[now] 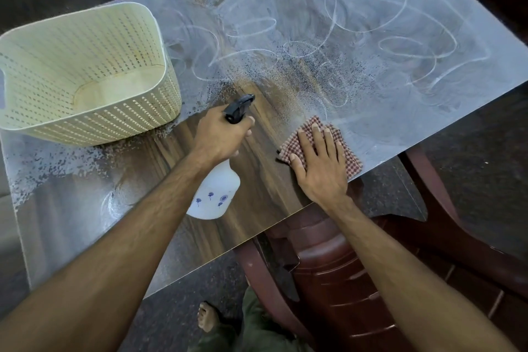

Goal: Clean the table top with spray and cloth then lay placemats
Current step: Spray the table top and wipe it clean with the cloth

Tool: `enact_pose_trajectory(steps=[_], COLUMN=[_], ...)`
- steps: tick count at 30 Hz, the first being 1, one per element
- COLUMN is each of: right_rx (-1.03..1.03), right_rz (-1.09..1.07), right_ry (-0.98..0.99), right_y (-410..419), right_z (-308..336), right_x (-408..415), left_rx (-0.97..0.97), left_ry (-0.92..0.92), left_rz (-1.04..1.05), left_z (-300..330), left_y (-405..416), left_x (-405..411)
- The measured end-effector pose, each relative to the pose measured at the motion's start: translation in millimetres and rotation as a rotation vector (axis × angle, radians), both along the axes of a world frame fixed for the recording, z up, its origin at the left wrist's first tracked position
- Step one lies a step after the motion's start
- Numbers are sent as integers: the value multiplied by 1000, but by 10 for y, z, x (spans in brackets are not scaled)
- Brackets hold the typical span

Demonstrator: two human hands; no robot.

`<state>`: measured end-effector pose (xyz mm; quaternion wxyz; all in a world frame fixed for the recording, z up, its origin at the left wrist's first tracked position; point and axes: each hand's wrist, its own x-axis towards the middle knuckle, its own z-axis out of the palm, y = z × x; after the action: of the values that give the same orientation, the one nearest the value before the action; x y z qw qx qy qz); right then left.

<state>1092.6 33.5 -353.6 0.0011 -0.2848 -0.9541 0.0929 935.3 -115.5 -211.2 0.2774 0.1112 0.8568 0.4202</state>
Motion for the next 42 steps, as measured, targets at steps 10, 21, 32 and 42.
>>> enact_pose_trajectory(steps=[10, 21, 32, 42], right_rx=[-60, -29, -59, -35], right_rz=[-25, 134, 349, 152], right_ry=[-92, -121, -99, -124], right_y=[343, 215, -335, 356], right_z=[38, 112, 152, 105], right_x=[-902, -377, -1457, -1354], left_rx=[69, 91, 71, 93], left_ry=[5, 4, 30, -39], left_rz=[106, 165, 172, 101], left_z=[-118, -58, -96, -140], left_y=[-327, -505, -632, -748], left_x=[-111, -236, -320, -374])
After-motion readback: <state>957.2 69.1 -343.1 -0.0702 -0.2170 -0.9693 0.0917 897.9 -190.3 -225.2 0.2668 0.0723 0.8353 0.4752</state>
